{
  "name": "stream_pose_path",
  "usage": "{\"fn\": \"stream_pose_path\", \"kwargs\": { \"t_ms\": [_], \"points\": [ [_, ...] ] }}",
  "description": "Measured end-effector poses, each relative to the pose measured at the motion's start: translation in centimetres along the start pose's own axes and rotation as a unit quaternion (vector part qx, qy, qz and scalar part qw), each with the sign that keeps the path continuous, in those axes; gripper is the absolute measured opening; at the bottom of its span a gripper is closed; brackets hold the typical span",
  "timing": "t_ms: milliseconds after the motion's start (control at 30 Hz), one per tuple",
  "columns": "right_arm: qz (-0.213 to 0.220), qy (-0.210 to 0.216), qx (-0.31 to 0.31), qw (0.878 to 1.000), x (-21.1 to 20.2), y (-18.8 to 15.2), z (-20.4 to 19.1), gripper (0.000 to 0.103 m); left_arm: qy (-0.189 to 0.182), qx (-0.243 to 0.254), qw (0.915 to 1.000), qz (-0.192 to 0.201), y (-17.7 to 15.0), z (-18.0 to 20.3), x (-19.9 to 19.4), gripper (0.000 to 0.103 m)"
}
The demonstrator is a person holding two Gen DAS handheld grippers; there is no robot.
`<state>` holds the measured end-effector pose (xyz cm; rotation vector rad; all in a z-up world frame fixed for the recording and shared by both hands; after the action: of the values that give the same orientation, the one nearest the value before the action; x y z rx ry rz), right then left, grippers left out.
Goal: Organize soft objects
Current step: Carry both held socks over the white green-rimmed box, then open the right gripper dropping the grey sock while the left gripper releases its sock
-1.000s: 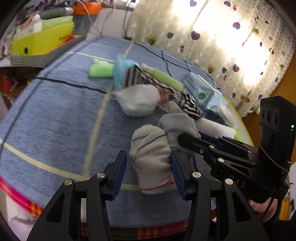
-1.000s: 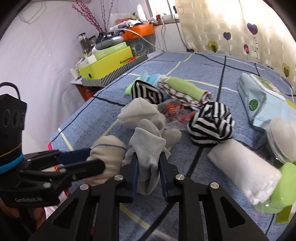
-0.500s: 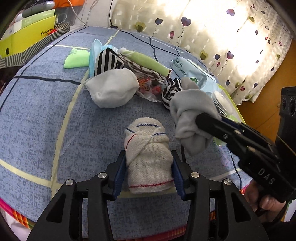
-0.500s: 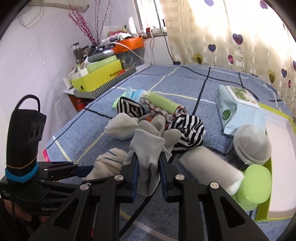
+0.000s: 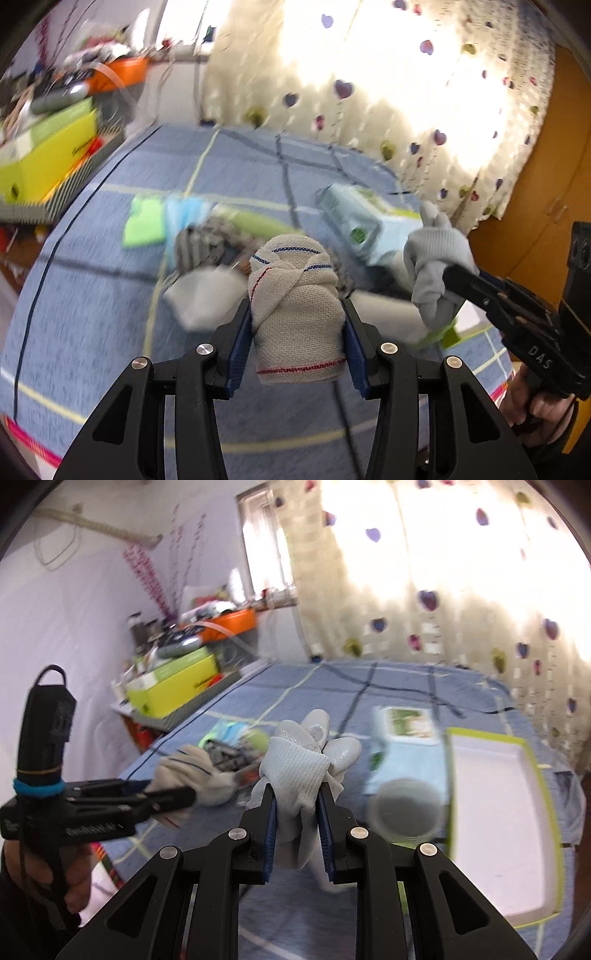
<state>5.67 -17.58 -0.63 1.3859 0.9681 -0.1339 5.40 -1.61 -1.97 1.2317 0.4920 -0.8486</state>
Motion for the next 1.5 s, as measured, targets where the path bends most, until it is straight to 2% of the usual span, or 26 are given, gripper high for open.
{"fn": "stream_pose_path", "kwargs": {
  "t_ms": [167,333,467,733,833,867,900,967,1200,1500],
  "points": [
    [0.018,-0.041,0.038,0.998,-2.3,-0.4,5.1,0.019,-0.022,0.044,0.9988,0.008,2.5,4.2,0.9,0.047],
    [0.018,-0.077,0.082,0.994,-3.6,-1.9,10.5,0.019,-0.044,0.079,0.9959,-0.001,3.7,8.3,2.9,0.047],
    [0.004,-0.092,0.114,0.989,-3.6,-3.6,14.4,0.019,-0.066,0.109,0.9918,-0.014,4.2,12.2,4.7,0.047],
    [-0.033,-0.104,0.150,0.983,-2.4,-6.5,19.3,0.022,-0.096,0.151,0.9823,-0.054,4.5,18.8,9.4,0.047],
    [-0.040,-0.106,0.152,0.982,-2.1,-6.8,20.0,0.027,-0.103,0.163,0.9790,-0.067,4.5,20.7,10.9,0.047],
    [-0.038,-0.105,0.154,0.982,-2.1,-6.8,20.4,0.036,-0.104,0.166,0.9781,-0.070,4.4,21.1,11.2,0.047],
    [-0.036,-0.107,0.155,0.981,-2.2,-6.9,20.7,0.050,-0.105,0.170,0.9770,-0.075,4.3,21.6,11.7,0.047],
    [-0.028,-0.108,0.154,0.982,-2.6,-6.8,21.1,0.057,-0.107,0.175,0.9749,-0.087,4.1,22.4,12.7,0.047],
    [-0.005,-0.118,0.163,0.980,-4.3,-6.7,22.4,0.057,-0.108,0.184,0.9706,-0.111,3.6,23.6,14.6,0.047],
    [-0.005,-0.117,0.166,0.979,-4.3,-6.7,22.6,0.057,-0.096,0.178,0.9738,-0.104,4.6,23.6,15.6,0.048]
  ]
}}
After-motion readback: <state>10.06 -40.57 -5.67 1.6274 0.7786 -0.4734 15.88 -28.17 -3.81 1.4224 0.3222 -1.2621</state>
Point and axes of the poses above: each gripper's, at about its wrist camera, not at the fingertips, and x roughly the way its jaws point, z to its right, y to its top, the point moved 7 cm from there along x, roughly the way its jaws point, and after that the axes turned 7 degrees about -z, right-handed, at the moved point
